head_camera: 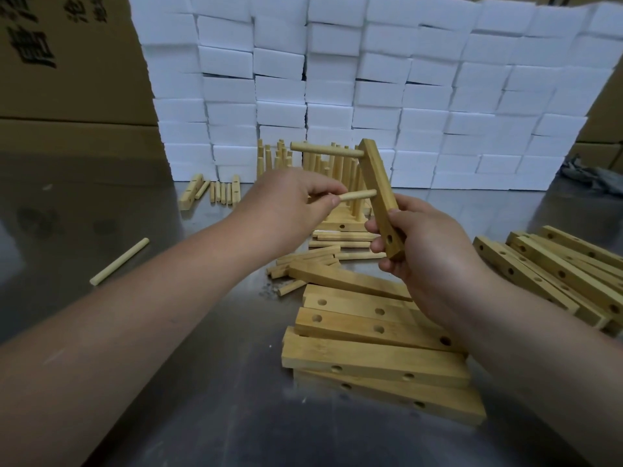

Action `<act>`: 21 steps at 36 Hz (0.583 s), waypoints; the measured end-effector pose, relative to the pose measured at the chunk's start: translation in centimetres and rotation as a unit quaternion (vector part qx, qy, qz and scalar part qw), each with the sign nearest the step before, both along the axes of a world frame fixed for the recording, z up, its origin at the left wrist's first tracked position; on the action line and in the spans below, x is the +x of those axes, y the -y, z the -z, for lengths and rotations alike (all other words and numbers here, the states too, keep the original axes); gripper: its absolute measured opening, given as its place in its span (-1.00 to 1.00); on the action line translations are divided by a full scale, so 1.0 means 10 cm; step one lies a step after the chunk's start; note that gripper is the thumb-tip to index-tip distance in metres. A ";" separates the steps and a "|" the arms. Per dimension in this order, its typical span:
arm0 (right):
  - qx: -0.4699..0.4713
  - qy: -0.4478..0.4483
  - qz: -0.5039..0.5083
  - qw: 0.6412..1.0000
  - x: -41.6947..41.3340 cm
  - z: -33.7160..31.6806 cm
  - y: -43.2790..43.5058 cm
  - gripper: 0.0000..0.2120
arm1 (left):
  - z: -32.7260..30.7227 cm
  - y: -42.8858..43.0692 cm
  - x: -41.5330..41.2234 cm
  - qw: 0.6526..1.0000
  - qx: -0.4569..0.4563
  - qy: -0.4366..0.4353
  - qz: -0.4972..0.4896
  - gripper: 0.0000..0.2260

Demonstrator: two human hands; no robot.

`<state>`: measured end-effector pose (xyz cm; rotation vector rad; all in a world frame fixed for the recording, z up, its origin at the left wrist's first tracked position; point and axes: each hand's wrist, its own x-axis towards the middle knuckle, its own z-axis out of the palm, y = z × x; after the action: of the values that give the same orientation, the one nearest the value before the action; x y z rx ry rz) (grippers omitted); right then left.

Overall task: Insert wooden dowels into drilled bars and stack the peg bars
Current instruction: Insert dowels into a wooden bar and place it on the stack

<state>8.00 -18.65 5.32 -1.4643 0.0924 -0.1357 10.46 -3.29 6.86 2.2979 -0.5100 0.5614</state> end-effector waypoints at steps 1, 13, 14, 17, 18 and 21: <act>-0.002 0.001 0.001 1.000 0.00 0.00 0.00 -0.65 | 0.00 0.00 0.00 1.000 -0.001 0.002 0.003 -0.83; -0.083 0.023 -0.008 0.996 -0.08 -0.01 0.00 -0.64 | -0.02 -0.03 -0.02 0.995 0.062 0.071 0.030 -0.84; -0.088 0.026 -0.009 0.996 -0.09 -0.01 -0.01 -0.64 | -0.02 -0.02 -0.01 0.995 0.064 0.075 0.032 -0.84; -0.094 0.027 -0.009 0.995 -0.10 0.00 -0.01 -0.64 | -0.01 0.00 -0.01 0.995 0.055 0.079 0.028 -0.84; -0.095 0.028 -0.010 0.995 -0.10 0.00 -0.01 -0.64 | -0.01 0.01 -0.02 0.996 0.044 0.078 0.024 -0.84; -0.110 0.042 -0.005 0.993 -0.11 0.01 -0.02 -0.64 | 0.01 0.02 -0.04 0.998 0.002 0.065 0.011 -0.84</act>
<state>6.88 -18.50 5.23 -1.6761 0.0014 -0.2030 10.07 -3.51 6.73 2.2669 -0.5975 0.7031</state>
